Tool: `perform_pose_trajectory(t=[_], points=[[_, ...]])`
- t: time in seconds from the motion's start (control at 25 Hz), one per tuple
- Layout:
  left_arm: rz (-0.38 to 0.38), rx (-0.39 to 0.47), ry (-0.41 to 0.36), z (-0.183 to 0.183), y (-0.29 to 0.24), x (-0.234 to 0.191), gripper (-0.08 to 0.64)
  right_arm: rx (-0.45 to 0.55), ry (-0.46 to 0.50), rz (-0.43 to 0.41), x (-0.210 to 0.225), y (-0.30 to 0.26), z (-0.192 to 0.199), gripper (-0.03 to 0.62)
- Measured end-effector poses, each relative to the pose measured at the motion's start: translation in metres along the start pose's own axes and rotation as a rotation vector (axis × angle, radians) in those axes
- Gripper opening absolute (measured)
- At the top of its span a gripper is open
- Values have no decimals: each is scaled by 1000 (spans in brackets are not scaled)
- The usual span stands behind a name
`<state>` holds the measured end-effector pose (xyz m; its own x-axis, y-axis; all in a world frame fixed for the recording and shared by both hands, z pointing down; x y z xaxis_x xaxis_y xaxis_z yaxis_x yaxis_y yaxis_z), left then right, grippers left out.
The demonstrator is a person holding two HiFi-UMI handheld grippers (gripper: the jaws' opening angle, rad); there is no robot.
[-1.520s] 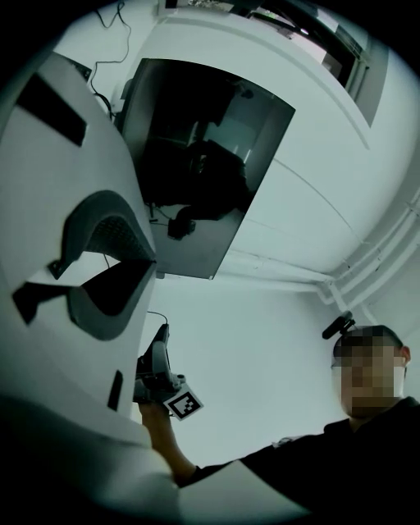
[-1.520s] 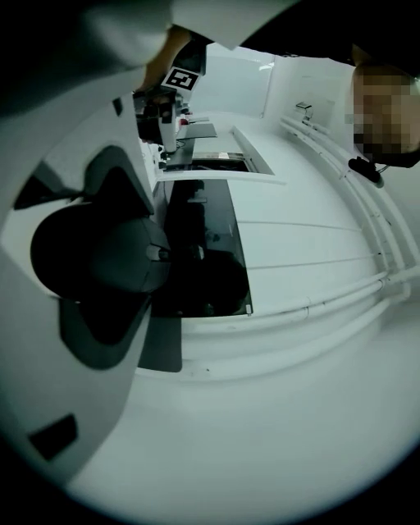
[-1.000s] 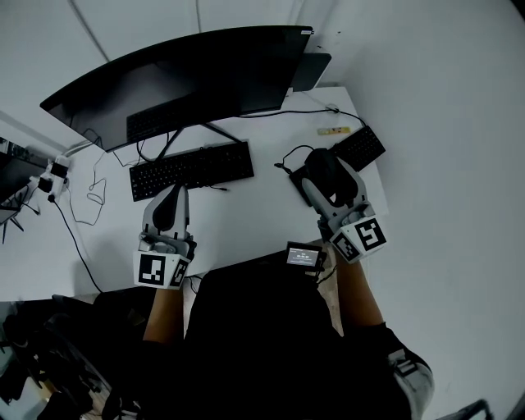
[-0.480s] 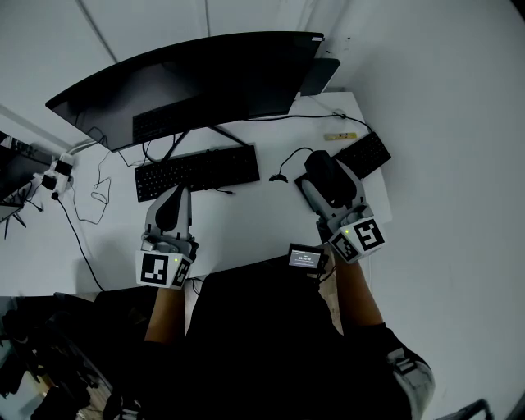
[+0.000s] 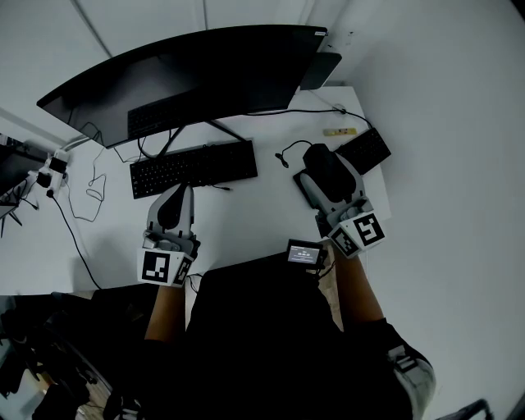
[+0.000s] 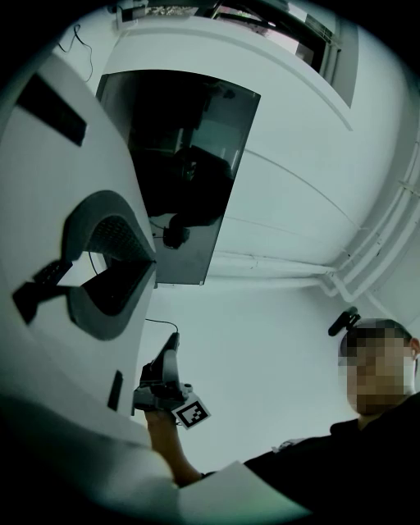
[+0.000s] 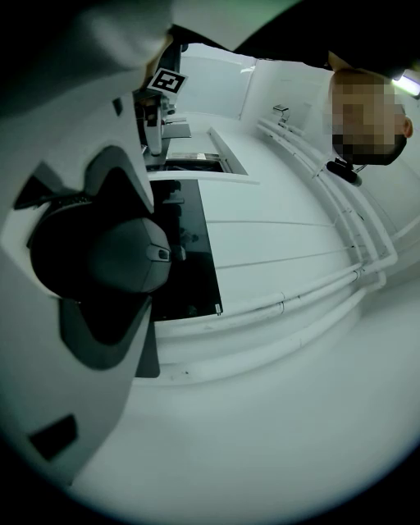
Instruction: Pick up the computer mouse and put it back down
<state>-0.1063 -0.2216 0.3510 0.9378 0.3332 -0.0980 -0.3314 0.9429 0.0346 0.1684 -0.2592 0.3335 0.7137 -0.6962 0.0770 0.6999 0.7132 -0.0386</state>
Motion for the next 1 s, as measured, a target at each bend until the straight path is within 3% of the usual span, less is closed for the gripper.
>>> perform_pose_trajectory(t=[0.44,0.6,1.0], points=[[-18,-11,35,14,-8,-7,-6,-43,3,24,24,-18,17,310],[-20,-52,56,29,-10,-10,-6,-64,3,18,29,-34,30,310],[-5,-135,70,68,-14,-14,-5,-179,-98,31,41,-53,114,310]])
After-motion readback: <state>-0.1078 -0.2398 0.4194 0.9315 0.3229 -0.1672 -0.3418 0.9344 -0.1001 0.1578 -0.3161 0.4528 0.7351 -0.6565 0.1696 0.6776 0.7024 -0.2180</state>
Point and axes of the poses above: the fingertips, and each gripper's own axes: y backward along the fingers, x to its right, z out of its underside, the point moved 2 cm from there along y, backward along the fingers, and after that the axes turned 8 degrees about -z, right-handed, at the moved point
